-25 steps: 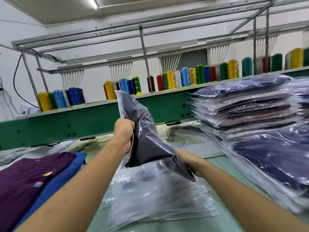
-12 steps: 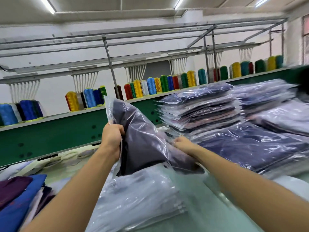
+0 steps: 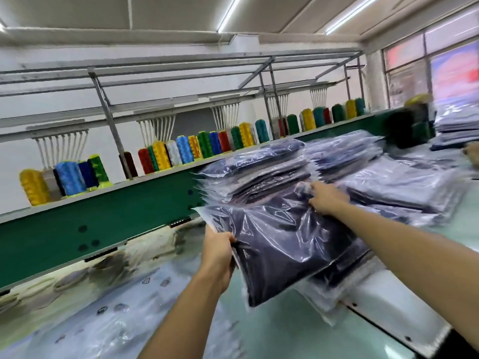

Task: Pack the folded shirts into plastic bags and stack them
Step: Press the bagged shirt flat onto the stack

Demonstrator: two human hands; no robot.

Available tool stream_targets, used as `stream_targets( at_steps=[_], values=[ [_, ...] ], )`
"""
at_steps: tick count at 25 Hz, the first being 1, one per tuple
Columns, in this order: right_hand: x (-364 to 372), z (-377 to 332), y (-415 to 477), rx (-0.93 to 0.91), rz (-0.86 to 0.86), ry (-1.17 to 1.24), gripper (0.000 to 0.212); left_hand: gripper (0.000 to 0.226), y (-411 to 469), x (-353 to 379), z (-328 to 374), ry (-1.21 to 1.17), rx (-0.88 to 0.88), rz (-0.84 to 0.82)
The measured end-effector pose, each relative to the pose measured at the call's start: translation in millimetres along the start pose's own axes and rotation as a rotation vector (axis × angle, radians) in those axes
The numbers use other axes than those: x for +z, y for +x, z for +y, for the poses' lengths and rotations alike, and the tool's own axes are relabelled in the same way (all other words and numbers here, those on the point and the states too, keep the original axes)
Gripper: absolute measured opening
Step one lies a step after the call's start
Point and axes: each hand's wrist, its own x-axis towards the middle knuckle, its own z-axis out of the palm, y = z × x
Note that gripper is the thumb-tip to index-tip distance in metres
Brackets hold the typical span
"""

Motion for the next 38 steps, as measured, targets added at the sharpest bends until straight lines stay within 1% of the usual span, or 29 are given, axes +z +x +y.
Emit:
stream_targets(
  at_steps=[1,5,7,9,10,11,13,14,15,16,17,18,19,21,23,25,27,30,33,38],
  values=[
    [-2,11,7,0.011,0.020,-0.046,0.029,0.061,5,13,-7,-0.007,0.001,-0.023],
    [3,58,41,0.060,0.036,-0.168,0.031,0.063,31,57,-39,0.086,-0.035,-0.126],
    [9,77,58,0.067,0.056,-0.215,0.026,0.059,43,70,-50,0.165,-0.061,-0.152],
    [17,93,72,0.062,0.080,-0.268,0.019,0.054,52,76,-58,0.340,-0.072,-0.149],
    [22,101,79,0.065,0.083,-0.295,0.018,0.056,56,78,-63,0.448,-0.070,-0.149],
    [26,106,86,0.074,0.081,-0.325,0.021,0.065,62,80,-69,0.577,-0.050,-0.137],
    [37,113,94,0.103,0.069,-0.398,0.036,0.086,75,82,-74,0.952,0.100,-0.070],
    [43,114,96,0.087,0.087,-0.432,0.045,0.088,81,84,-75,1.130,0.222,-0.043],
    [48,112,97,0.027,0.113,-0.449,0.052,0.084,87,88,-76,1.232,0.326,-0.063],
    [54,109,97,-0.068,0.113,-0.449,0.057,0.076,94,94,-77,1.288,0.369,-0.126],
    [59,105,97,-0.181,0.070,-0.433,0.059,0.073,101,100,-79,1.319,0.348,-0.202],
    [65,101,97,-0.284,-0.009,-0.393,0.058,0.077,107,106,-81,1.345,0.280,-0.273],
    [70,99,97,-0.335,-0.108,-0.343,0.058,0.087,113,112,-86,1.365,0.188,-0.332],
    [74,102,100,-0.280,-0.286,-0.261,0.064,0.107,123,124,-95,1.410,0.070,-0.396],
    [76,108,105,-0.214,-0.355,-0.194,0.085,0.119,130,131,-102,1.429,0.036,-0.416],
    [78,112,108,-0.202,-0.376,-0.151,0.103,0.121,137,134,-107,1.410,0.011,-0.436],
    [81,114,110,-0.200,-0.385,-0.140,0.111,0.117,142,136,-110,1.403,0.003,-0.447],
    [88,117,105,-0.153,-0.371,-0.185,0.106,0.115,145,138,-113,1.409,-0.003,-0.474],
    [92,120,100,-0.108,-0.355,-0.252,0.093,0.115,145,134,-118,1.457,0.040,-0.490],
    [92,120,96,-0.038,-0.453,-0.364,0.074,0.115,133,129,-118,1.545,0.101,-0.456]
  ],
)
